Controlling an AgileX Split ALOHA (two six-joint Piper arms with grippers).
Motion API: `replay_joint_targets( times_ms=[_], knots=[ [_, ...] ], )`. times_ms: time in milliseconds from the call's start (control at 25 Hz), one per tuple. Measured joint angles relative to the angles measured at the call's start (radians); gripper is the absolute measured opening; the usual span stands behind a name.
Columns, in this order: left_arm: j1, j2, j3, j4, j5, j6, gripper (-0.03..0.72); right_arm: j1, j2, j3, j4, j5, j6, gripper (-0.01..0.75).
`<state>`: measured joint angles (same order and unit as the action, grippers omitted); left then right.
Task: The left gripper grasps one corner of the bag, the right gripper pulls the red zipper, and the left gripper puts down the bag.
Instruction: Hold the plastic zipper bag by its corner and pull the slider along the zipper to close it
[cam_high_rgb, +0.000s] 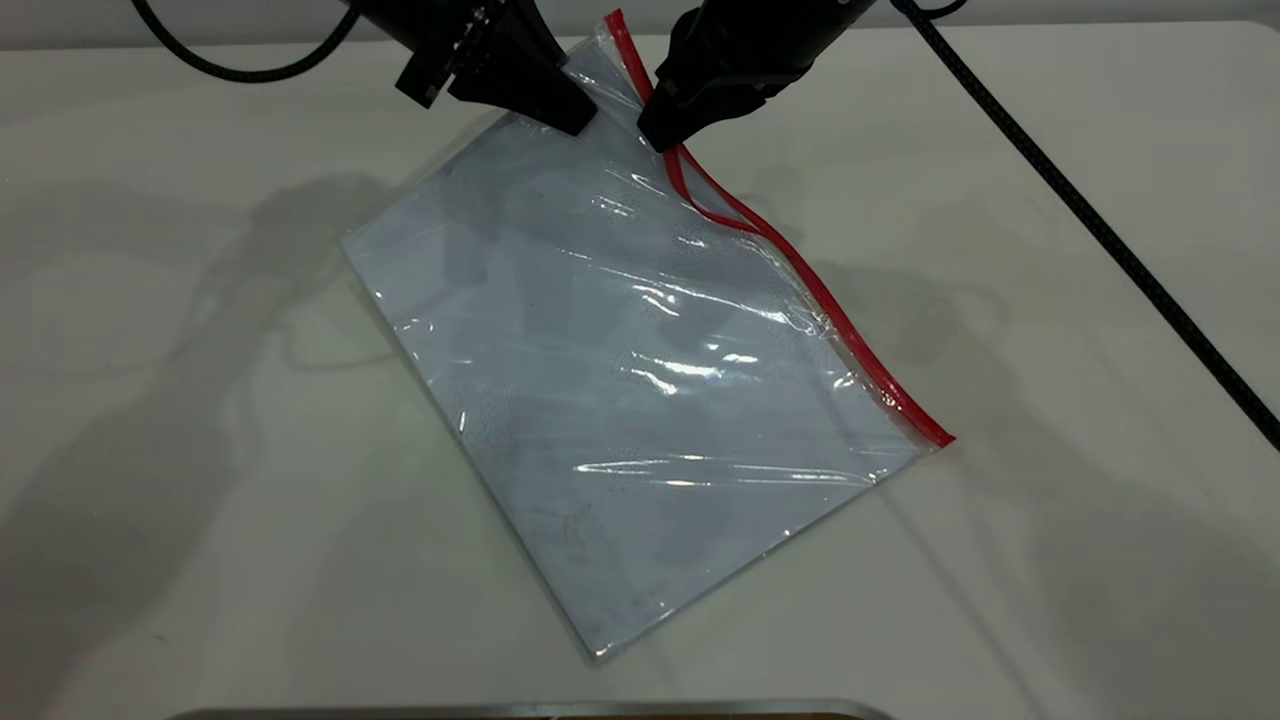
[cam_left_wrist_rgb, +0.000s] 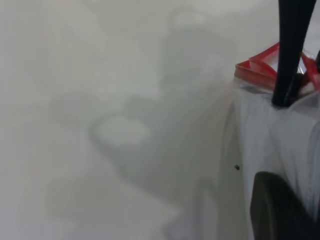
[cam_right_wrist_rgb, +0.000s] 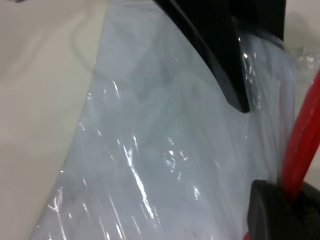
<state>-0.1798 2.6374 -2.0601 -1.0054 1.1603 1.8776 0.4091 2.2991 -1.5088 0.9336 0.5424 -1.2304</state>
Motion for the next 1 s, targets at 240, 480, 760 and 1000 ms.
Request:
replay_joint_targets(
  times_ms=[240, 480, 760, 1000],
  knots=[
    [0.0, 0.0, -0.001, 0.001, -0.001, -0.011, 0.051, 0.0, 0.009, 0.01, -0.033, -0.014, 0.004, 0.08],
    [0.004, 0.0, -0.001, 0.013, -0.008, -0.012, 0.051, -0.002, 0.045, 0.01, -0.053, -0.015, 0.009, 0.09],
    [0.009, -0.003, -0.009, -0.008, -0.015, -0.02, 0.051, -0.033, 0.084, 0.024, -0.083, 0.01, 0.034, 0.102],
    [0.009, -0.003, -0.009, -0.003, -0.02, -0.057, 0.051, -0.036, 0.064, 0.023, -0.082, 0.017, 0.034, 0.211]
  ],
)
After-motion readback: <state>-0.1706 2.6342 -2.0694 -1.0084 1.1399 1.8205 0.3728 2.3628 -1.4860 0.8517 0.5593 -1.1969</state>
